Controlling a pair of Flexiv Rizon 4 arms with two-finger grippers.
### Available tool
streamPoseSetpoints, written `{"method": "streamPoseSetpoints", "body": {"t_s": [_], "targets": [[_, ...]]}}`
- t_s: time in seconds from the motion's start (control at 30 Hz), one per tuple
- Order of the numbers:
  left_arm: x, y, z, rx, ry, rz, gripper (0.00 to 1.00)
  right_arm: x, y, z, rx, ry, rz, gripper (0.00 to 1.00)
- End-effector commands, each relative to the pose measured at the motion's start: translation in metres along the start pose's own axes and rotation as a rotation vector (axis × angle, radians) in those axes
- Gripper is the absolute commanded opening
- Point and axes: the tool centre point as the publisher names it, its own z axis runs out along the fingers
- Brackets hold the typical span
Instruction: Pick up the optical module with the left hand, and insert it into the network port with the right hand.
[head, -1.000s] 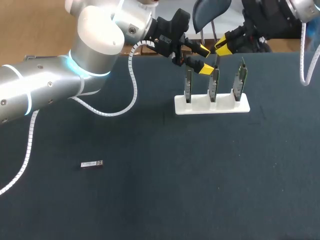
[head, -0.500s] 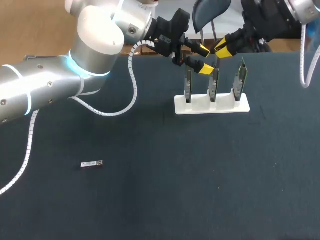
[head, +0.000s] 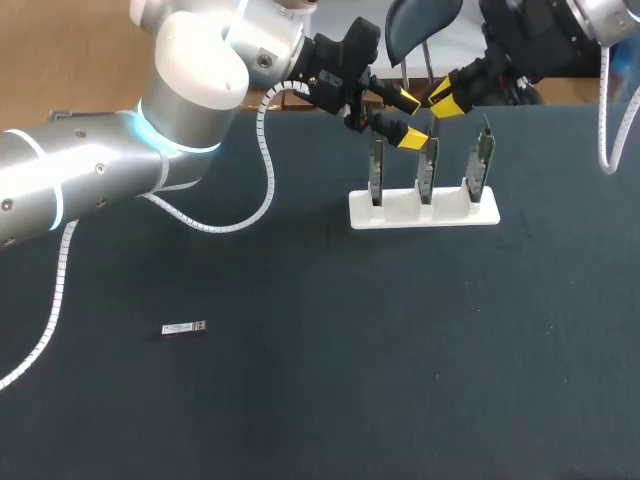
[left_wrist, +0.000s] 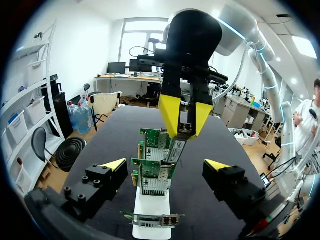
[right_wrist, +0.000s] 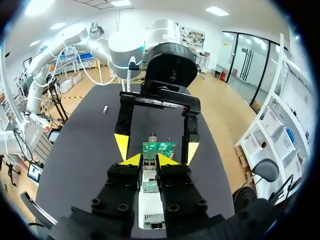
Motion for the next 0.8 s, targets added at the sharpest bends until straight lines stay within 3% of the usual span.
{"method": "streamPoseSetpoints", "body": {"t_s": [0.03, 0.8], "targets": [[-0.0006, 0.0016, 0.0003, 0.003, 0.003, 0.0, 1.0, -0.0006, -0.0033, 0.0014, -0.007, 0.001, 0.0, 0.0], [-0.0006, 0.0016, 0.0003, 0.003, 0.003, 0.0, 1.0, 0.0045, -0.0057, 0.0023, -0.005, 0.02, -0.003, 0.0]]}}
